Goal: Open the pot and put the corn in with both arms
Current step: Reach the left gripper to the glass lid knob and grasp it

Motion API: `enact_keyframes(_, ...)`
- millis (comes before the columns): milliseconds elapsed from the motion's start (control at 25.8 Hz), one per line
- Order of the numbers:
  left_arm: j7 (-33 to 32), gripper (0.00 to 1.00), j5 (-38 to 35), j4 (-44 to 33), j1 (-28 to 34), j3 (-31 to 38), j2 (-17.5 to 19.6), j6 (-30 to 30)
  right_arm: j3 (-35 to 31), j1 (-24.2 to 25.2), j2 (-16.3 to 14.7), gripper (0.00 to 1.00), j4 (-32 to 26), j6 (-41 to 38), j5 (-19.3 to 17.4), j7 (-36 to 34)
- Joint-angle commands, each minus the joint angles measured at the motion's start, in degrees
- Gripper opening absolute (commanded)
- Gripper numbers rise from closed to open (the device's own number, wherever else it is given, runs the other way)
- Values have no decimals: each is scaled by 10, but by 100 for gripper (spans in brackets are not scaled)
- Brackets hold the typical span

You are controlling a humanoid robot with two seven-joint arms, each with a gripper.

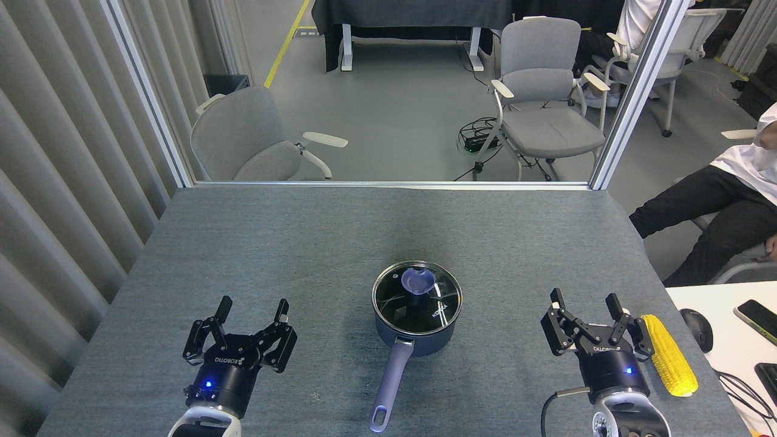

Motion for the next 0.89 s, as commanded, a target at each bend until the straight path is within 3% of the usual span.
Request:
enact_keyframes(0,1,99,0,0,-1,-1,0,-4,0,-1,2,99,1,1,0,1)
enact_keyframes(310,-6,99,0,-24,5,0,-1,-13,0,-2,1,99,1,0,0,1)
enact_keyframes(464,-7,98,-3,-21,-21,-3,5,-18,-1,-2,2,99,1,1,0,1)
enact_keyframes(619,-23,98,-11,54,-119,-75,3,-16,-2,-2,2,99,1,0,-2,1)
enact_keyframes(735,-34,98,-11,156,-215,-134,-2,-14,-3,-3,1,99,1,0,-2,1)
enact_keyframes(851,-34,98,-10,265,-309,-187,-31,-13,-4,-4,1,99,2,1,-3,1)
